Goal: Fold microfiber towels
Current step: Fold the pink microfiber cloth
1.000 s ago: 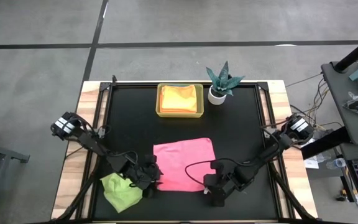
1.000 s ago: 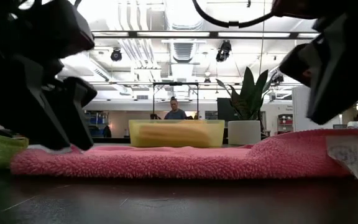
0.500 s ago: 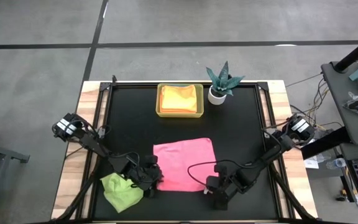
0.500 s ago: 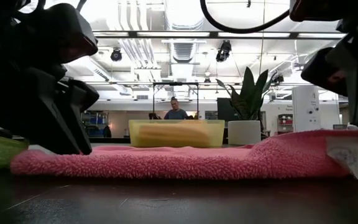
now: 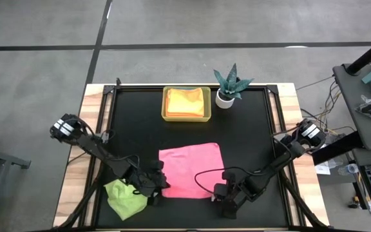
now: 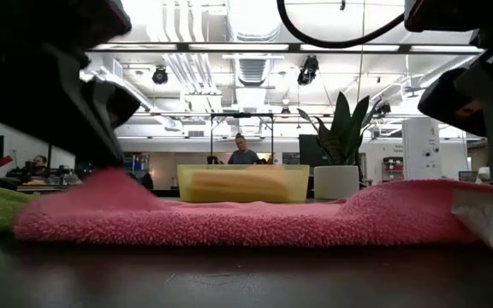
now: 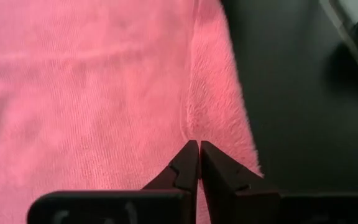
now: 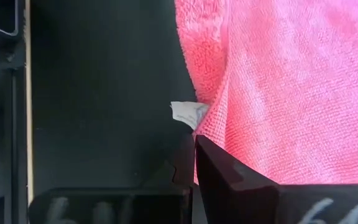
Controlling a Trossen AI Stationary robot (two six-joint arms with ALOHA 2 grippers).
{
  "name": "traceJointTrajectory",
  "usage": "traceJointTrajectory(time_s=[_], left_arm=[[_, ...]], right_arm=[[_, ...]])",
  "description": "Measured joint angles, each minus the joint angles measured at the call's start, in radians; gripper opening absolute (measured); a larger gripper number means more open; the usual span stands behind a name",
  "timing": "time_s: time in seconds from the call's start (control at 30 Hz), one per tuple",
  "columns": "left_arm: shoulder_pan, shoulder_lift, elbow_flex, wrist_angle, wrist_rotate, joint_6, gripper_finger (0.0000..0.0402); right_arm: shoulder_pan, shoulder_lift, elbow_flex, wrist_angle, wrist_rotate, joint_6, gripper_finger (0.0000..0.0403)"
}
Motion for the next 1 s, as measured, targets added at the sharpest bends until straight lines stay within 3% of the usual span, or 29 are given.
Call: traceJointTrajectory(time_s=[0.27,0.53,0.73,1.0], left_arm=[[0.000,-0.098,-0.002,-0.005,-0.012,0.044,0.0000],[0.000,-0.236,-0.003,-0.010,-0.131,0.080,0.0000],[0.000,-0.308,-0.006,-0.013,-0.215,0.122,0.0000],[0.001,-0.342,-0.008,-0.011,-0.244,0.153,0.0000]], right_arm=[[0.004,-0.046,0.000,-0.030,0.000,-0.008,0.0009],[0.032,-0.083,0.000,-0.059,-0.034,0.069,0.0019],[0.033,-0.072,-0.001,-0.062,-0.047,0.226,0.0094],[-0.019,-0.080,-0.001,-0.015,0.039,0.341,0.0205]])
